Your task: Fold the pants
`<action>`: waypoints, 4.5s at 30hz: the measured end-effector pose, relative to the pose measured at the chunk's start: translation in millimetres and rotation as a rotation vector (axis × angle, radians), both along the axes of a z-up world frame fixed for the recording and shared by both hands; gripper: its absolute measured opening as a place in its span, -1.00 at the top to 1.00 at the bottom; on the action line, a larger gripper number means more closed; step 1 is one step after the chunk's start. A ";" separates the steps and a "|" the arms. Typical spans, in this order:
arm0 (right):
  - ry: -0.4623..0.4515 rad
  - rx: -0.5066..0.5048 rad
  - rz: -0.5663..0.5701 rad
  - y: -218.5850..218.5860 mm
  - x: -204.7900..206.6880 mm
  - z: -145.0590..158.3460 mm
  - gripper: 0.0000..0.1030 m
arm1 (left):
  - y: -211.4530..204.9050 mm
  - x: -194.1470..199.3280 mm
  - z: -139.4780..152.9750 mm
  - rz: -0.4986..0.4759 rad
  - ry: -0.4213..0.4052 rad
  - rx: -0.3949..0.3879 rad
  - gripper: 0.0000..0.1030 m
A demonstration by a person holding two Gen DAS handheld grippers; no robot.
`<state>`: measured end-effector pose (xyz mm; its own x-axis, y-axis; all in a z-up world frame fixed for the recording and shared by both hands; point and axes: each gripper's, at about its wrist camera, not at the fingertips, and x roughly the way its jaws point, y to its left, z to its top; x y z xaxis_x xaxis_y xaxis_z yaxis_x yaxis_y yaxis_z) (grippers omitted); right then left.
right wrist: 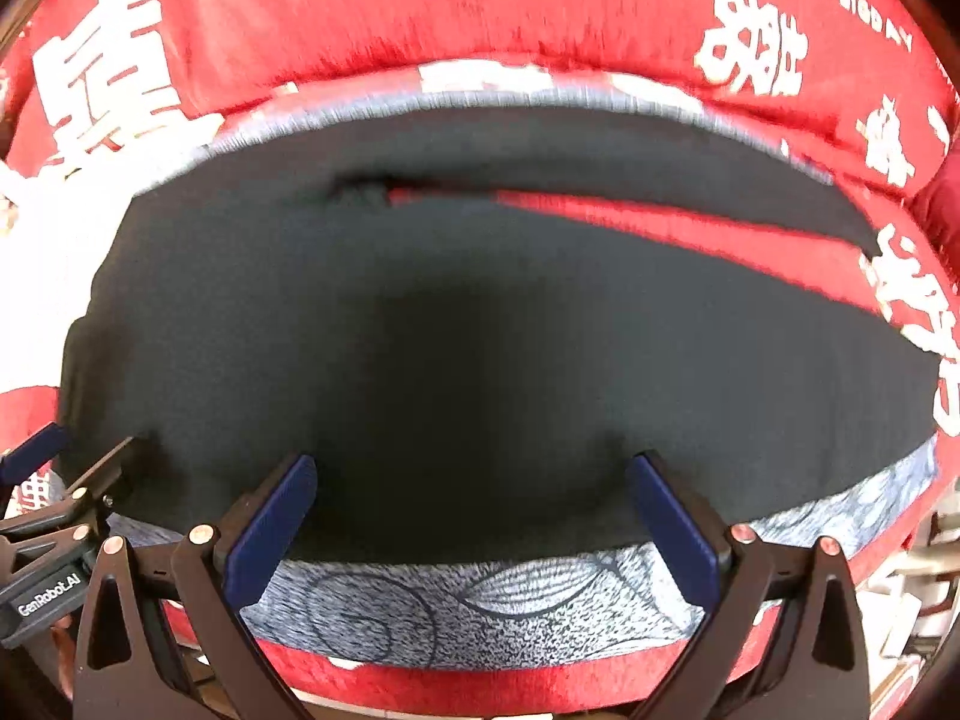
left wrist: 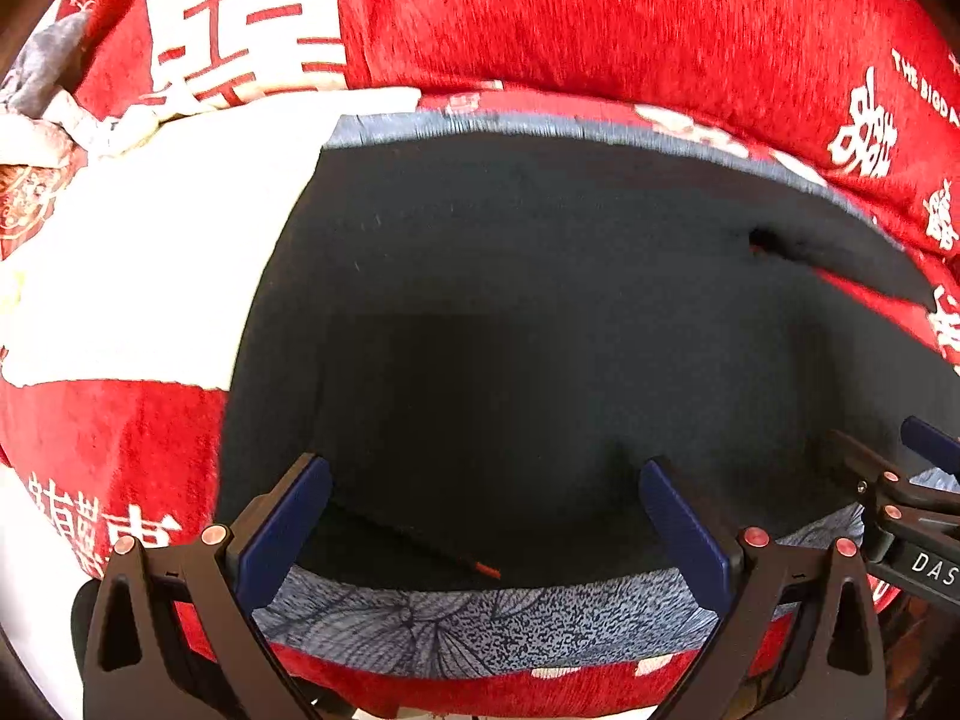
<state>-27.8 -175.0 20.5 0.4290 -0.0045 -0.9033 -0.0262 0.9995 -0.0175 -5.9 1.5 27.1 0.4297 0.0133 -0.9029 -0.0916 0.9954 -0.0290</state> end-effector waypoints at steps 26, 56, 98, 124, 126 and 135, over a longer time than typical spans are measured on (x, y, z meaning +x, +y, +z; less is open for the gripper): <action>-0.062 0.005 0.091 26.2 60.6 27.6 -1.00 | 16.0 64.9 25.4 0.003 -0.068 0.014 -1.00; -0.008 -0.020 0.173 50.4 152.8 2.1 -1.00 | 34.5 161.5 -2.7 0.044 0.054 -0.023 -1.00; 0.230 0.161 1.027 126.7 265.7 -39.6 0.46 | 80.1 218.9 -23.2 -0.004 0.168 -0.254 -1.00; -0.172 -0.127 0.964 133.0 182.3 -19.7 0.88 | 51.4 275.7 -41.6 0.304 0.261 -0.142 0.26; -0.141 -0.113 0.975 133.6 188.0 -18.5 0.51 | 61.3 272.1 -41.2 0.311 0.253 -0.178 0.32; 0.021 -0.076 0.985 134.1 228.8 -36.3 0.07 | 61.7 268.6 -53.0 0.294 0.239 -0.160 0.34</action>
